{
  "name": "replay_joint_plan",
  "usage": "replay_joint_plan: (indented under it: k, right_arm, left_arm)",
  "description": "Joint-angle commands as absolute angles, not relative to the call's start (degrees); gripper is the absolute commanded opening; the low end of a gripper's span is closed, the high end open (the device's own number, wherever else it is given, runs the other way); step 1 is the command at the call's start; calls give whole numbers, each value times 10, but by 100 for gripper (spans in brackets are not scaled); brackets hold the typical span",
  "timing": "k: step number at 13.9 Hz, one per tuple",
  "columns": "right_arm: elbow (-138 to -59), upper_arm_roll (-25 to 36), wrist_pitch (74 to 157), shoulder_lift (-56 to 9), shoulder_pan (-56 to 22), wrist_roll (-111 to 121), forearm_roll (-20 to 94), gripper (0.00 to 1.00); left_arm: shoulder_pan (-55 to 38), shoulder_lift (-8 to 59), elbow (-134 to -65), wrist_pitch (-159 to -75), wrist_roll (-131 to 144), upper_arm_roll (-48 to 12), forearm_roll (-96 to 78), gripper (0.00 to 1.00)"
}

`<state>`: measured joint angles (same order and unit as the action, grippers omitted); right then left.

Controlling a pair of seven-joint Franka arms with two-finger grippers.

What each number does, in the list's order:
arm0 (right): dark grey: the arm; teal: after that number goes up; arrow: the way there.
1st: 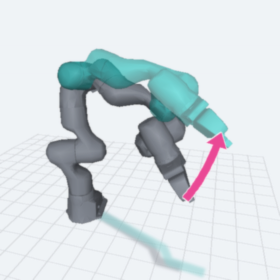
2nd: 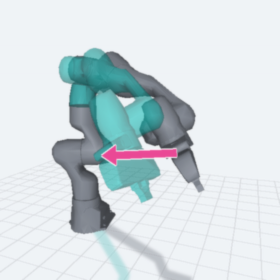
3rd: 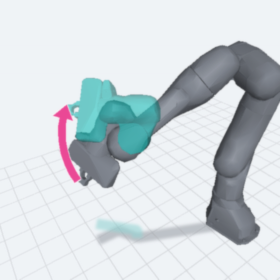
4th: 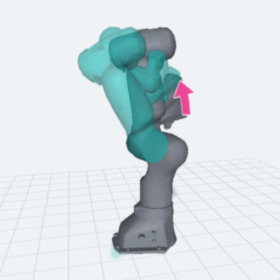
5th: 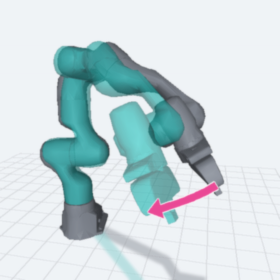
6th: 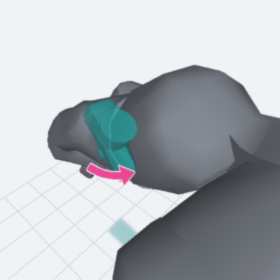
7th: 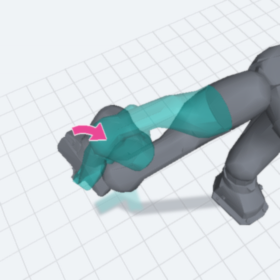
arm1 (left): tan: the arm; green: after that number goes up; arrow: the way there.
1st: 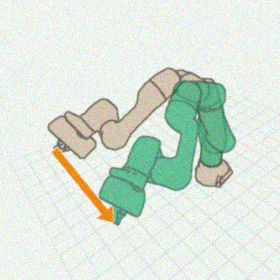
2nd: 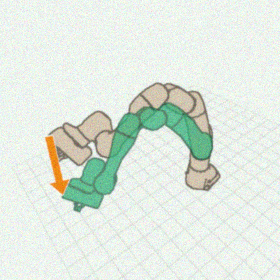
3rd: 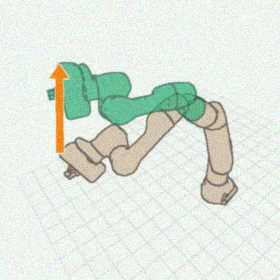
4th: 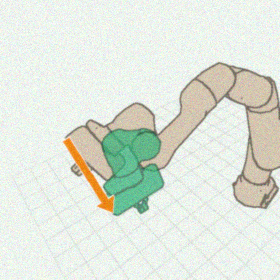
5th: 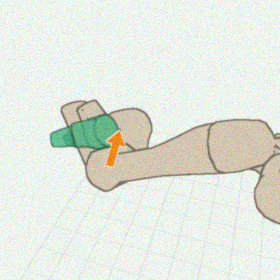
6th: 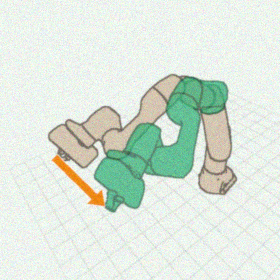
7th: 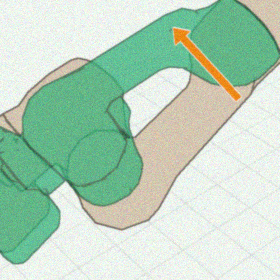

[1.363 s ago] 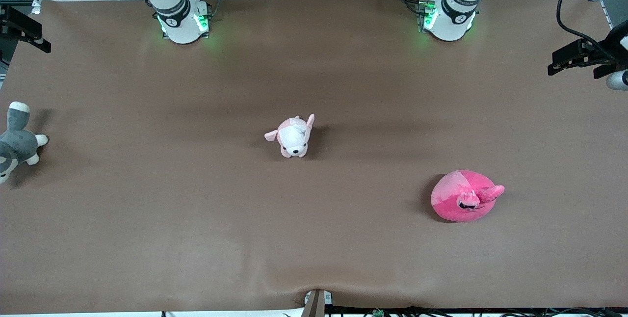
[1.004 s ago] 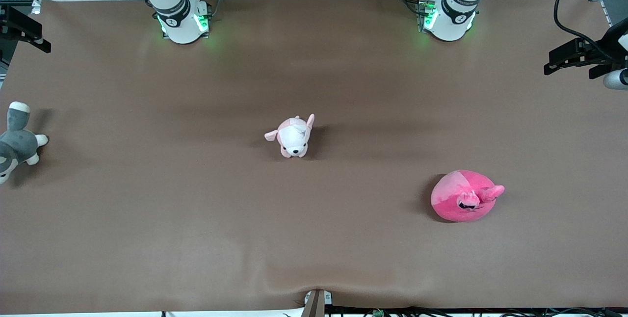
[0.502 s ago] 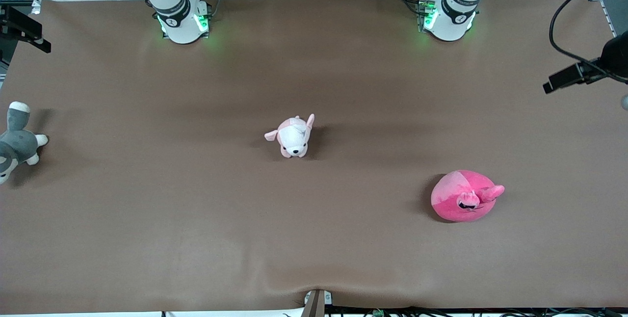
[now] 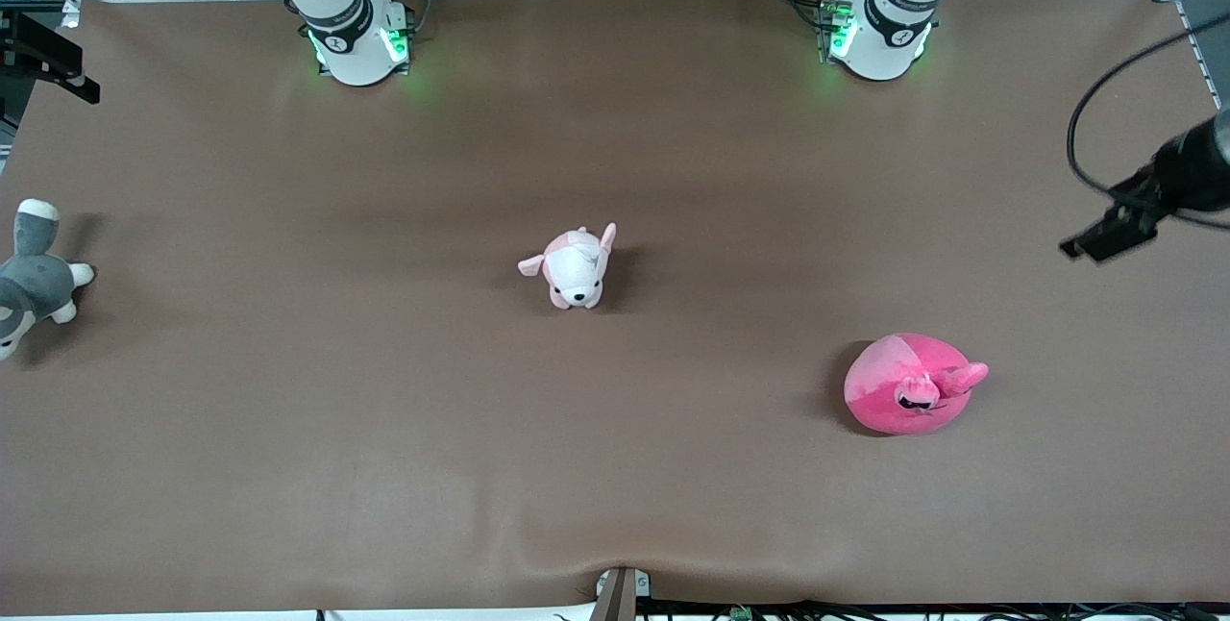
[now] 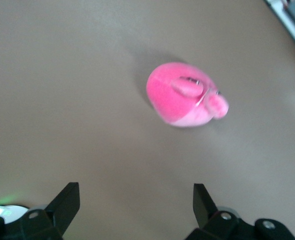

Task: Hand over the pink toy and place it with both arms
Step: 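Reach the left gripper down toward the pink plush toy, then close the left gripper on the pink plush toy's head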

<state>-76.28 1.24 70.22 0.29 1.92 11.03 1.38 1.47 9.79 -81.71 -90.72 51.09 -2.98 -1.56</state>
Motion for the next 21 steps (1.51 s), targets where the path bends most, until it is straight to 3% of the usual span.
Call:
replay_joint_plan:
  k: [1, 9, 15, 21]
  right_arm:
    - [-766, 7, 700, 6, 25, 116, 9, 100]
    - [-765, 7, 700, 6, 24, 116, 10, 100]
    - [-766, 7, 700, 6, 24, 116, 9, 100]
    - [-766, 7, 699, 6, 25, 115, 9, 100]
  left_arm:
    - [16, 136, -800, -946, 629, -31, -25, 100]
    - [22, 239, -814, -1081, 816, -31, -69, 100]
    - [8, 250, -910, -1208, 897, -32, -69, 100]
    - [12, 293, -918, -1237, 955, -31, -69, 100]
